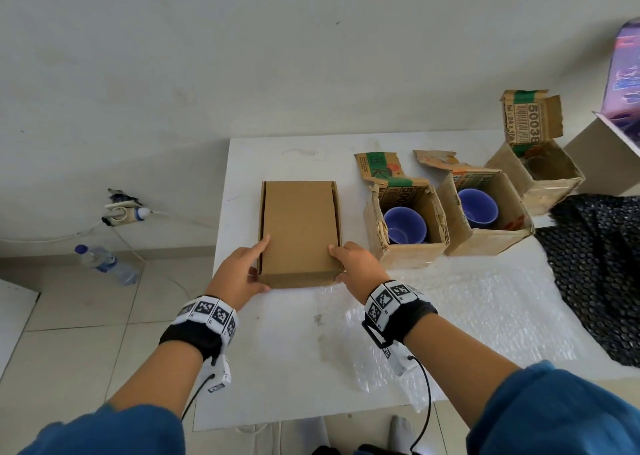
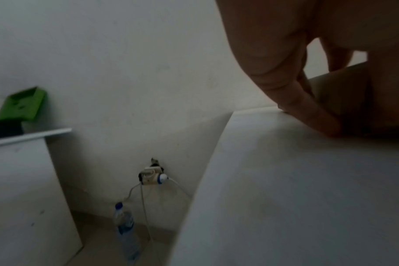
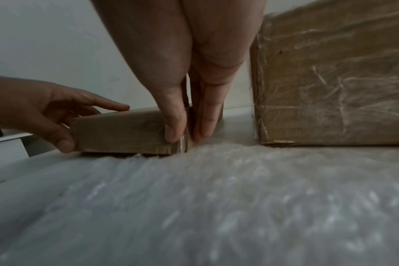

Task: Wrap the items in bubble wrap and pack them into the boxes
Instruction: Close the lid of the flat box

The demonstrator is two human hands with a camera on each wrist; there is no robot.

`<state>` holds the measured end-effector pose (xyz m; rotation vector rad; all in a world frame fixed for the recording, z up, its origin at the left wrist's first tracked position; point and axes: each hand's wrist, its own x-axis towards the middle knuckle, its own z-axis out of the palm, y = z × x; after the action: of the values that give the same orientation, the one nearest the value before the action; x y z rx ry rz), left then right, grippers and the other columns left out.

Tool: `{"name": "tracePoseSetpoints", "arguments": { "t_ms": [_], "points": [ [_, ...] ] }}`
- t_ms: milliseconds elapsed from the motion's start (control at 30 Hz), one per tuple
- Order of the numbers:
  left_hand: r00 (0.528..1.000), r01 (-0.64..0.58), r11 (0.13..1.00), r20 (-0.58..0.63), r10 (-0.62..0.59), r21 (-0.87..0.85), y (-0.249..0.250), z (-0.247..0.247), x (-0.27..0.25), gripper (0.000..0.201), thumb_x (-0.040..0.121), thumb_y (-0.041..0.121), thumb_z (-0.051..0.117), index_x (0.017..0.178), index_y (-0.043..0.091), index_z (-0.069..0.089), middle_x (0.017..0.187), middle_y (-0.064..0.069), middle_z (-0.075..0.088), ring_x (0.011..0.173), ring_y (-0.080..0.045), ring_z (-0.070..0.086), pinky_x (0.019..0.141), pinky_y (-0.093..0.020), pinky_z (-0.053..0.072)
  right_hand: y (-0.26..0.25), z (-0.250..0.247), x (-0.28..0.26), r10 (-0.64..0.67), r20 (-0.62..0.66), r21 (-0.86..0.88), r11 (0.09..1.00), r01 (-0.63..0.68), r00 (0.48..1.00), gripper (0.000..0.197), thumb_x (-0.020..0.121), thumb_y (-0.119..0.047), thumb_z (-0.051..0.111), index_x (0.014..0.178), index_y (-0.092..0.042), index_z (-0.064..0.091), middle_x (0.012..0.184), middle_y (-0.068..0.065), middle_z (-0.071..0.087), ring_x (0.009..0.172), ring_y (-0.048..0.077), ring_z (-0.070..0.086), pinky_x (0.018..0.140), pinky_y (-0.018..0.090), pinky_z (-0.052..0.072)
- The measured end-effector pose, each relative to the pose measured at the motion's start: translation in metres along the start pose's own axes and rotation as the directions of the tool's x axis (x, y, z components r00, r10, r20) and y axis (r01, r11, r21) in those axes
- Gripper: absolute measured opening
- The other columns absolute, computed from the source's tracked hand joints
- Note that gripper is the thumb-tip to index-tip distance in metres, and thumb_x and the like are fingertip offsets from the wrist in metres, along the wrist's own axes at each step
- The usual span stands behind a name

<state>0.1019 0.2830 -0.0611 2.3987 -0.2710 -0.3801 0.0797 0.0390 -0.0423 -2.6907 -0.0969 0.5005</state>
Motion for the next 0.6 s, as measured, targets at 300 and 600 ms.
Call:
{"name": "tracePoseSetpoints", "arguments": {
  "t_ms": [300,600],
  "points": [
    [0.999,-0.003,0.995,-0.046,0.008,0.1,-0.001,0.006,0.01,0.076,0.072,0.005,0.078,0.138,0.022,0.044,0.117,-0.009,0.059,0.077,-0.015,0.054,0.077,-0.023,0.042,0.004,0.004,0.001,-0.065,0.002,-0.067,0.996,0.065,0.998,0.059,0.092,-0.01,0.056,0.145,-0.012,0.03,0.132,0.009,0.043,0.114,0.028,0.052,0.096,0.034,0.044],
    [0.992,0.116,0.953,-0.071,-0.1,0.279,0.027,0.007,-0.002,0.072,0.078,0.006,0.071,0.141,0.02,0.04,0.133,-0.016,0.039,0.119,-0.03,0.04,0.099,-0.039,0.041,0.012,-0.018,-0.026,-0.123,0.08,0.015,0.992,0.122,0.989,0.057,0.094,-0.018,0.055,0.145,-0.015,0.032,0.129,0.012,0.049,0.109,0.026,0.055,0.097,0.036,0.046]
  ]
}}
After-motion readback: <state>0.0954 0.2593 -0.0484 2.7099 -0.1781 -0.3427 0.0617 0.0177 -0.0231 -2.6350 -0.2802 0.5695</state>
